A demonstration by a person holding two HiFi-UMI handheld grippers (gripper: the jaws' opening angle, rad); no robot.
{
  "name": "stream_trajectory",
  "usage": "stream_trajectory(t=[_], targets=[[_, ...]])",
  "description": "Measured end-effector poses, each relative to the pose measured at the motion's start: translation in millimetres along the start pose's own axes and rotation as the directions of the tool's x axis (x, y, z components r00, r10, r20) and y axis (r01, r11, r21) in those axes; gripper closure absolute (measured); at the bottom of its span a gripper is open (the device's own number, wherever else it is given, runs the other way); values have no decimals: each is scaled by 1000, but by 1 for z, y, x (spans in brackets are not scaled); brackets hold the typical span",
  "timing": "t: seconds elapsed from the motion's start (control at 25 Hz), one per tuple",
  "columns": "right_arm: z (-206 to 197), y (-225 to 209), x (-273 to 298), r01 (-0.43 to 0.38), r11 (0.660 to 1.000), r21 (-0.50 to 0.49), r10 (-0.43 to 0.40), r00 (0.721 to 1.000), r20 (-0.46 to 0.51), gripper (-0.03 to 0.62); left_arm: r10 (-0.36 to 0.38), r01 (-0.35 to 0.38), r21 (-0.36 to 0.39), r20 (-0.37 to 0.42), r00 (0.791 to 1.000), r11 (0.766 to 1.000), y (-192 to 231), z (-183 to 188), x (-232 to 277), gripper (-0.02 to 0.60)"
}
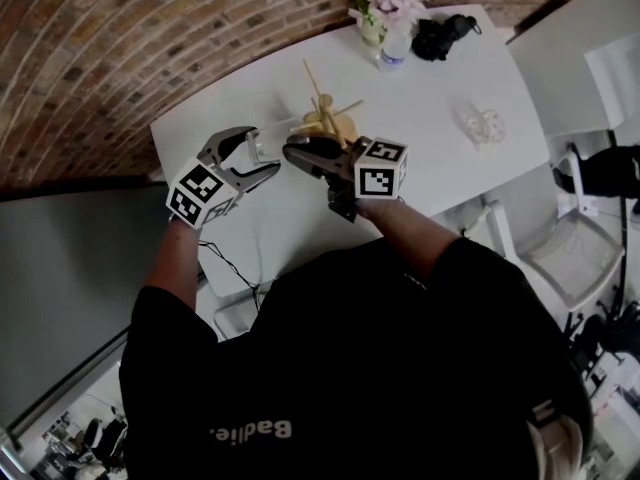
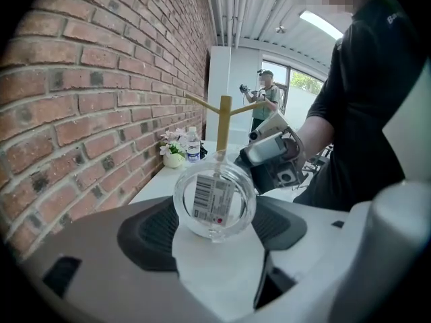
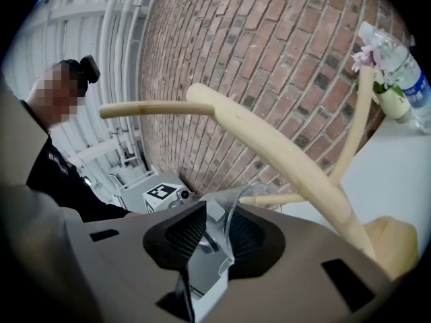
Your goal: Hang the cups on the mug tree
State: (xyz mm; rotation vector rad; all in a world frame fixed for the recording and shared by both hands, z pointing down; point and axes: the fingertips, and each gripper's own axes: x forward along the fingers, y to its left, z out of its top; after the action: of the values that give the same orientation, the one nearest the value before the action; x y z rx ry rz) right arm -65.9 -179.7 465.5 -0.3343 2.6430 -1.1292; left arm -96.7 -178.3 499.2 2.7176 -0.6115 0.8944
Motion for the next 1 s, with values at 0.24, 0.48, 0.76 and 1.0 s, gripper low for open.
stream_trajectory(t=[0.24,0.48,0.76,1.0], targets=[[3,-11,-5,6,997,77,-8,1000,17,480,-7,8,-29,21,1000,1000,2,3,9,245],[0,-16,-13,0,995,102,0,1000,-7,480,-10,11,-36,26,1000,999,-2,2,17,247],[2,-24,-23,0,991,132,3,1000,-24,476,6,-5,-38,35,999,999,-5,5,28,247],[2,-31,-27,14,985,173,-12,1000,-13,465,28,-26,-44,50,998,999,-4,5,31,247]])
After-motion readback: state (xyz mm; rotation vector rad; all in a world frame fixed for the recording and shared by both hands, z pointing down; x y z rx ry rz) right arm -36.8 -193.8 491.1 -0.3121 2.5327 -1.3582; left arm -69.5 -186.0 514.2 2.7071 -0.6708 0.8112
